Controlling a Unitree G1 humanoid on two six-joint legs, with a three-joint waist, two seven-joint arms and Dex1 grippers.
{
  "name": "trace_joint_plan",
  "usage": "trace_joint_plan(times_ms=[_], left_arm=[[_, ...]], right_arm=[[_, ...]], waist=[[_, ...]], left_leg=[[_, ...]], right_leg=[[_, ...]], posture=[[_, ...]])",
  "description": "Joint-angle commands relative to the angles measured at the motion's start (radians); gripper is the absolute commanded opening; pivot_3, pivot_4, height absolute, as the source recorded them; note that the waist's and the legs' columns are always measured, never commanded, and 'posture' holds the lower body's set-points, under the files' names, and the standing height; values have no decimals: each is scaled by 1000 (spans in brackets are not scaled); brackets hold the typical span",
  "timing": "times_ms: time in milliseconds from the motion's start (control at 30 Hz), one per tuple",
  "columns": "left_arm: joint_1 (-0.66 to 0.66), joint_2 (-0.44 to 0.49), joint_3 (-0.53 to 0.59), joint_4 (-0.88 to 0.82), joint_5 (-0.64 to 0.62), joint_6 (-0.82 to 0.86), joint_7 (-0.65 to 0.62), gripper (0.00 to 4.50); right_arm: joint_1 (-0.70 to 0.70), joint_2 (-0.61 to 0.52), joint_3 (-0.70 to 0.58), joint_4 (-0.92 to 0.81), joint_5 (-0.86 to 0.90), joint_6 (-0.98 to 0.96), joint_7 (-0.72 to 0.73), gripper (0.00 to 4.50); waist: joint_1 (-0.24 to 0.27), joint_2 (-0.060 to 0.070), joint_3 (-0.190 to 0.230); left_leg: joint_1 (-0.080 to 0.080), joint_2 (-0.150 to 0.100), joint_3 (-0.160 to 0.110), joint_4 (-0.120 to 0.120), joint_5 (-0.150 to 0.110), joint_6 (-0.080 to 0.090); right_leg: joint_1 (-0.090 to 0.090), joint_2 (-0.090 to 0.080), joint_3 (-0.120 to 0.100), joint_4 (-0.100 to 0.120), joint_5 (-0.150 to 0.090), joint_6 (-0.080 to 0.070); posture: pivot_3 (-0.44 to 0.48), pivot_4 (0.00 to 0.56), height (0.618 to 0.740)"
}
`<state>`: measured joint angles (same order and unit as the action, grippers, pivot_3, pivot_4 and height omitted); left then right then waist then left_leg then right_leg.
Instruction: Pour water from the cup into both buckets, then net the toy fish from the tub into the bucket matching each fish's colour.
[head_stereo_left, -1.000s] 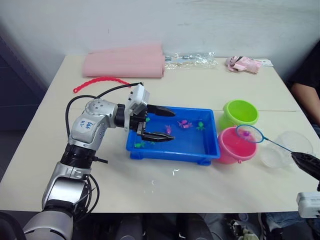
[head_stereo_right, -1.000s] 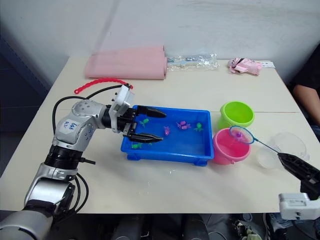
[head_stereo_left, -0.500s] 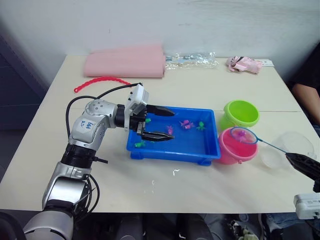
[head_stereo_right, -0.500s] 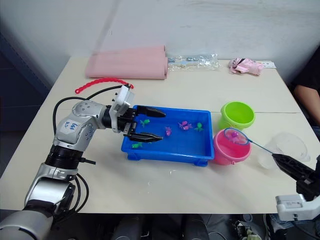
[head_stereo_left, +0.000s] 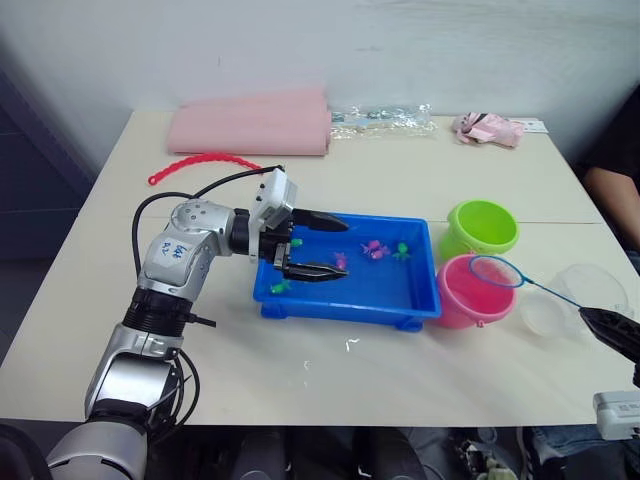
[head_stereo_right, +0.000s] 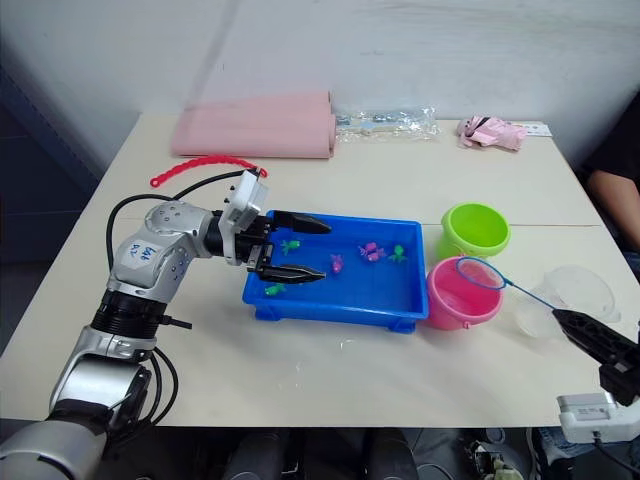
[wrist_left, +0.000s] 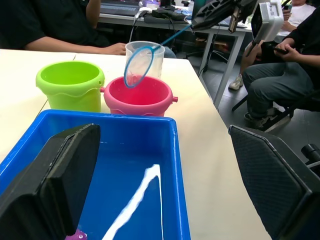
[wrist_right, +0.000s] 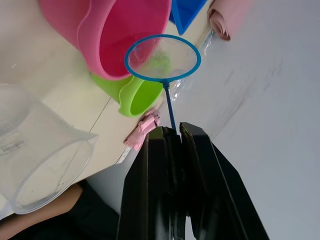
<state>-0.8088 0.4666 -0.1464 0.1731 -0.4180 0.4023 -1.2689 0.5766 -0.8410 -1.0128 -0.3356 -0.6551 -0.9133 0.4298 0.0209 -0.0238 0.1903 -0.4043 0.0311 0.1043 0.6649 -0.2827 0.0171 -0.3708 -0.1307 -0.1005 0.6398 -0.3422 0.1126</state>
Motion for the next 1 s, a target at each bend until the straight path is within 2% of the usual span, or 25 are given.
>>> trace_joint_plan(times_ms=[33, 133, 333, 467, 600, 733, 867, 1000], left_arm=[[-20, 3, 0, -11, 12, -21, -8, 4469], [-15, 17, -7, -1, 32, -30, -15, 4469], [-14, 56, -1, 50, 71, -62, -32, 4469], [-7, 89, 7, 73, 80, -73, -51, 4469], [8, 98, 5, 53, 88, -79, -44, 4469], [22, 102, 6, 27, 89, -76, -28, 4469], [40, 110, 14, 0, 93, -68, 2, 4469], [57, 120, 17, -29, 89, -58, 18, 4469]], right_arm=[[13, -7, 20, -10, 158, 90, 40, 0], [40, -3, 89, -82, 416, 277, 147, 0], [-22, -41, 151, -313, 902, 912, 265, 0], [-51, -132, 194, -451, 1318, 1405, 240, 0], [-196, -200, 287, -439, 1655, 1683, 96, 0], [-373, -253, 430, -378, 1792, 1832, 2, 0], [-561, -262, 642, -291, 1817, 1945, -42, 0], [-671, -229, 764, -230, 1784, 2003, -67, 0]], waist=[[0, 0, 0], [0, 0, 0], [-1, 0, 0], [1, 1, 0], [3, 1, 0], [3, 1, 0], [0, 1, 0], [2, 1, 0]], left_leg=[[0, 0, 0, 0, 0, 0], [0, 0, 0, 0, 0, 0], [1, 0, -2, 1, 0, 1], [0, 1, -4, 1, 0, 1], [-1, 0, -9, 1, -1, 2], [-1, 0, -11, 1, -1, 2], [-1, 0, -11, 1, -1, 2], [-2, -1, -10, 0, -1, 2]], right_leg=[[0, 0, 0, 0, 0, 0], [0, 0, 0, 0, 0, 0], [1, 0, -1, 1, 0, 0], [2, -1, -2, 2, 0, 0], [5, -2, -3, 0, 0, -1], [8, -3, -3, -4, 0, 0], [8, -3, -4, -4, 0, 0], [7, -2, -7, -2, 0, 0]], posture=[[0, 150, 738], [0, 150, 738], [0, 150, 738], [0, 150, 738], [0, 150, 738], [0, 150, 738], [0, 150, 738], [0, 150, 738]])
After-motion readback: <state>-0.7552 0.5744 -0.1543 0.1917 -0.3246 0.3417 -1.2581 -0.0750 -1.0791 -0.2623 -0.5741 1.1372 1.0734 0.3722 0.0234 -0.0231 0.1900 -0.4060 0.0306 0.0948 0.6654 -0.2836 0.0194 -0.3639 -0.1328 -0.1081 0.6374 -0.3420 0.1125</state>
